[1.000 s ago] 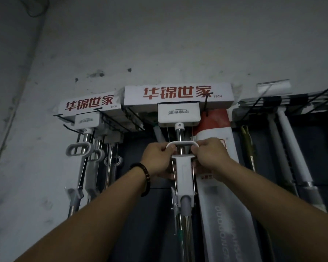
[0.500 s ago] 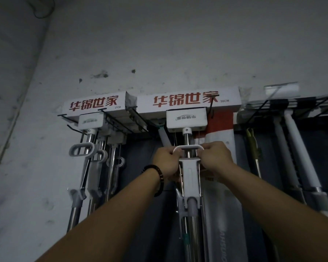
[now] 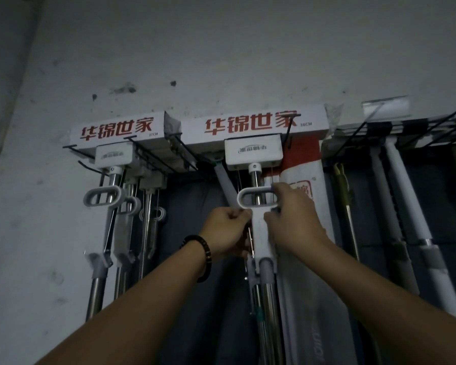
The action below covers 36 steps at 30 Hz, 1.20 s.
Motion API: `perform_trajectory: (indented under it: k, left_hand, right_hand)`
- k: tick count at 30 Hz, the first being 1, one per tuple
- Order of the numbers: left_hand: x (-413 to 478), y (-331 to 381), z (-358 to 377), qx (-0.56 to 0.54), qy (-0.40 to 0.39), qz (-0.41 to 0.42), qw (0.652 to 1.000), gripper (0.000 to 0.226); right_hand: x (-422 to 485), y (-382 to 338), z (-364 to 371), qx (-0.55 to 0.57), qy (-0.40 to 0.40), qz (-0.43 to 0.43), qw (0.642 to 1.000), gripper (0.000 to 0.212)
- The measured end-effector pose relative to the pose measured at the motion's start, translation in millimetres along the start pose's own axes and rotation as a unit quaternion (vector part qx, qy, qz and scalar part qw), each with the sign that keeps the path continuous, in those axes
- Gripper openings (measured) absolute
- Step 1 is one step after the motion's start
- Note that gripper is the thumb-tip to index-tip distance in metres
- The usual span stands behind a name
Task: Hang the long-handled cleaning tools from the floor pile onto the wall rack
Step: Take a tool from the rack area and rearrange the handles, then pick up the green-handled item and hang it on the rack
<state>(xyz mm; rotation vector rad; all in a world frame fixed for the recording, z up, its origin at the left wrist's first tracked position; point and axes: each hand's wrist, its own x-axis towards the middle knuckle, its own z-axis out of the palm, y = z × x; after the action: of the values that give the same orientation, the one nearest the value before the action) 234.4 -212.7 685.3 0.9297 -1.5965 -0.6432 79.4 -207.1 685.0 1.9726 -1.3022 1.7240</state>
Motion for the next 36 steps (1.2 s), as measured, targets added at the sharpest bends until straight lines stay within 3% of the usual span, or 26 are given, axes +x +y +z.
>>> perform_trajectory:
  k: [3,8,11,15,19,24,26,29,32,34,36]
  left_hand:
    - [-23.4,-22.9,1.2,0.005,-0.018,-0.017,1.000,0.034]
    - [-84.3,-94.3,-4.3,-0.106,-0.072,-0.127,0.984,0.016]
    - [-137.1,-150.3,-7.4,-0.114,-0.077,-0.191,0.972,0.019]
    - [-221.4,-217.7,-8.2,-0.129,-0.068,-0.236,0.961,0.015]
    - [-308.7,-278.4,-5.4,-0.162,-0.049,-0.330,0.929,0.020]
    - [-435.9,-352.3,4.8,-0.273,-0.028,-0.480,0.833,0.026]
    - [-478.1,-367.6,7.2,-0.271,-0.035,-0.525,0.806,0.023]
    - [-522.4,-387.7,15.8,-0.260,-0.031,-0.575,0.775,0.019]
    - [-555.1,-410.6,28.3,-0.243,-0.002,-0.622,0.744,0.027]
    - [-569.4,-419.4,35.7,-0.240,0.013,-0.655,0.716,0.029]
    - [-574.6,-425.5,41.9,-0.225,0.007,-0.672,0.705,0.029]
  right_hand:
    - [-46.4,-1.5,10.5,-0.012,0.018,-0.048,0.999,0.065]
    - [-142.5,2.4,37.2,-0.011,-0.045,-0.080,0.996,0.043]
    - [-206.0,11.2,55.6,-0.005,-0.107,-0.051,0.993,0.031]
    - [-291.9,31.0,76.3,-0.050,-0.184,0.004,0.982,0.042]
    - [-393.9,39.2,84.5,-0.002,-0.269,0.083,0.959,0.058]
    - [-543.3,58.3,90.2,0.061,-0.372,0.238,0.895,0.044]
    - [-601.6,70.5,94.7,0.043,-0.438,0.308,0.843,0.050]
    - [-662.8,90.0,102.6,-0.006,-0.554,0.362,0.750,0.042]
    - [-673.5,85.4,108.3,-0.012,-0.587,0.387,0.711,0.073]
    - [-676.8,86.8,117.1,-0.039,-0.613,0.367,0.699,0.054]
    - [-667.7,93.0,133.3,-0.082,-0.606,0.327,0.721,0.044]
